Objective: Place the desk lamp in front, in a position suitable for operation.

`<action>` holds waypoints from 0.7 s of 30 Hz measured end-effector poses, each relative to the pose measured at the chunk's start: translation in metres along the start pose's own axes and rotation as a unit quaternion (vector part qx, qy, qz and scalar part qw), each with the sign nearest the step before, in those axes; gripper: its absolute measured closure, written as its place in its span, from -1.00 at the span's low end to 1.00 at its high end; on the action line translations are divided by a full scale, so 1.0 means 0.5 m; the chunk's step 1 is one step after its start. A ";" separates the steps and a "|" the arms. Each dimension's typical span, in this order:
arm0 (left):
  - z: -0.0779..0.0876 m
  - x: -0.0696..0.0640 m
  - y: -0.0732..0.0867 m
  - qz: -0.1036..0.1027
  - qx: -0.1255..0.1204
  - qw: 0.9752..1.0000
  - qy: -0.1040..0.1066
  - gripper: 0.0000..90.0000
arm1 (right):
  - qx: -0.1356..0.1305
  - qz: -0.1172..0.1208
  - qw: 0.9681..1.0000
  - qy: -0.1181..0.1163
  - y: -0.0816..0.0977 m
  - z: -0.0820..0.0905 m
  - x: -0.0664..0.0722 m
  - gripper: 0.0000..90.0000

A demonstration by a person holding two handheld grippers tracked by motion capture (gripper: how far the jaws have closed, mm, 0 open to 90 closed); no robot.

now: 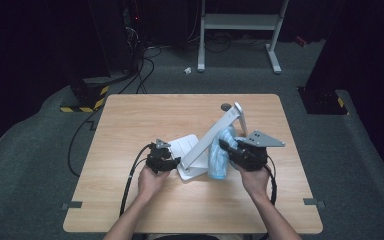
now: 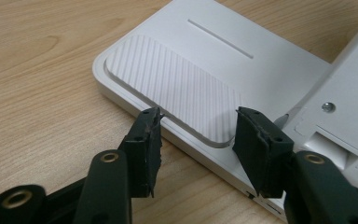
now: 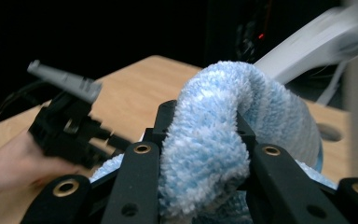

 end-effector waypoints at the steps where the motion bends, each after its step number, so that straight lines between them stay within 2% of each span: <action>1: 0.000 0.000 0.000 -0.001 -0.001 1.000 0.002 0.14 | -0.006 0.000 1.000 0.005 -0.007 0.004 -0.003 0.59; 3: -0.001 0.001 0.000 0.000 -0.001 1.000 0.005 0.15 | -0.013 0.005 1.000 0.014 -0.014 0.004 -0.006 0.58; 9: 0.000 0.000 0.000 -0.003 0.001 1.000 0.007 0.13 | -0.023 -0.008 1.000 0.015 -0.011 -0.010 -0.011 0.58; 11: 0.000 0.000 -0.001 -0.004 0.002 1.000 0.007 0.13 | -0.017 -0.009 1.000 0.012 -0.004 -0.018 -0.007 0.58; 12: 0.000 0.000 -0.001 -0.004 0.002 1.000 0.007 0.13 | -0.008 -0.006 1.000 0.009 0.002 -0.025 -0.002 0.58; 13: 0.000 0.000 -0.001 -0.004 0.002 1.000 0.007 0.13 | 0.011 0.007 1.000 0.008 0.018 -0.040 0.010 0.58; 14: 0.000 -0.001 -0.001 -0.003 0.002 1.000 0.007 0.13 | 0.037 0.019 0.999 0.002 0.040 -0.060 0.024 0.58; 16: 0.000 -0.001 -0.001 -0.005 0.002 1.000 0.006 0.13 | 0.069 0.041 0.997 -0.005 0.073 -0.087 0.047 0.58; 17: 0.000 -0.001 -0.001 -0.004 0.002 1.000 0.006 0.13 | 0.095 0.064 0.993 -0.012 0.101 -0.111 0.067 0.58; 19: 0.000 -0.001 -0.001 -0.004 0.002 1.000 0.006 0.13 | 0.130 0.080 0.988 -0.028 0.140 -0.144 0.092 0.58; 21: 0.000 -0.001 -0.001 -0.004 0.002 1.000 0.006 0.13 | 0.148 0.092 0.984 -0.036 0.161 -0.164 0.109 0.59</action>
Point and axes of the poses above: each handheld gripper's, and its own axes: z roughly backward along the jaws, y roughly out of its underside, x roughly to its left, the point moved 1 cm from there along -z, roughly forward along the jaws, and after that the axes turned 9 degrees about -z, right-handed, at the moved point
